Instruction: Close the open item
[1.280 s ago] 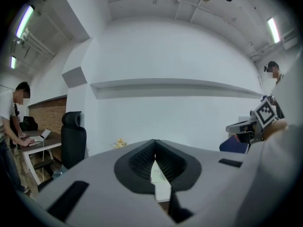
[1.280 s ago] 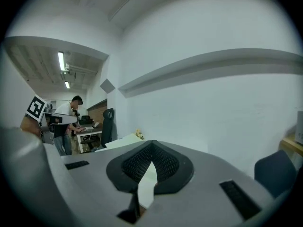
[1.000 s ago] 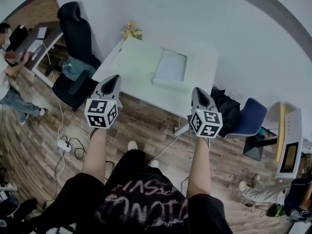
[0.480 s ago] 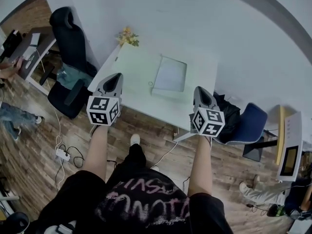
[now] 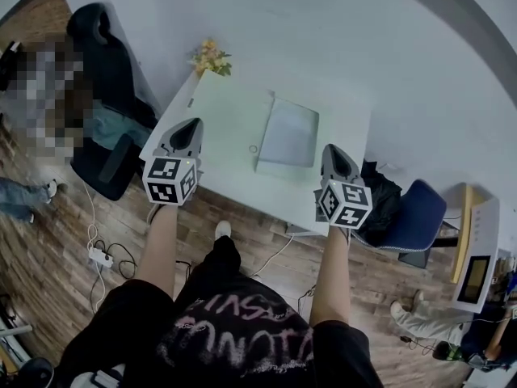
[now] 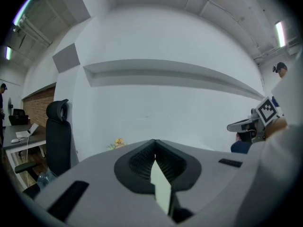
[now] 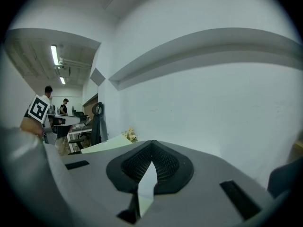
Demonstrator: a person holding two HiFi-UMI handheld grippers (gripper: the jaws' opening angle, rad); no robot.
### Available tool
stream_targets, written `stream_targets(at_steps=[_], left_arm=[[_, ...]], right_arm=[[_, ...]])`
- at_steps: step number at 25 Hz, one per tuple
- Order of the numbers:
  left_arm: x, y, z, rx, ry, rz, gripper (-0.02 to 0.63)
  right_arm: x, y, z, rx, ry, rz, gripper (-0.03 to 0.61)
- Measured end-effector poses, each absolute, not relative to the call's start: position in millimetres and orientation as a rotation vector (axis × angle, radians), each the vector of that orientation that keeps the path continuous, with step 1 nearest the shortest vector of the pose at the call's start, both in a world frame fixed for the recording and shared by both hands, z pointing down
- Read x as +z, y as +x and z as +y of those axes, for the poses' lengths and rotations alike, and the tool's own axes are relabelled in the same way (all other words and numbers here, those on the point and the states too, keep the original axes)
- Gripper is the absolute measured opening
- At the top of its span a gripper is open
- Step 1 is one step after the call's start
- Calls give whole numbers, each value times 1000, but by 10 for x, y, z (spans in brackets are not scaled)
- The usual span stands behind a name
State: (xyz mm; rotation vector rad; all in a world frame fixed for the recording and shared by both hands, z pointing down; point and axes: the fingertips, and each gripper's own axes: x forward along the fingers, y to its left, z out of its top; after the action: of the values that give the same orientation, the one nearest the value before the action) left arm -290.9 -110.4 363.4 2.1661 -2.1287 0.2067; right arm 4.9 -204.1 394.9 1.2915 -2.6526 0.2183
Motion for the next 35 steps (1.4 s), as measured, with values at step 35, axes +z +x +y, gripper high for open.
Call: stream_targets(at_steps=[35], left_arm=[[4005, -3676, -2222, 301, 2181, -1988, 2]], right_arm=[[4161, -629, -2943, 221, 1359, -2532, 11]])
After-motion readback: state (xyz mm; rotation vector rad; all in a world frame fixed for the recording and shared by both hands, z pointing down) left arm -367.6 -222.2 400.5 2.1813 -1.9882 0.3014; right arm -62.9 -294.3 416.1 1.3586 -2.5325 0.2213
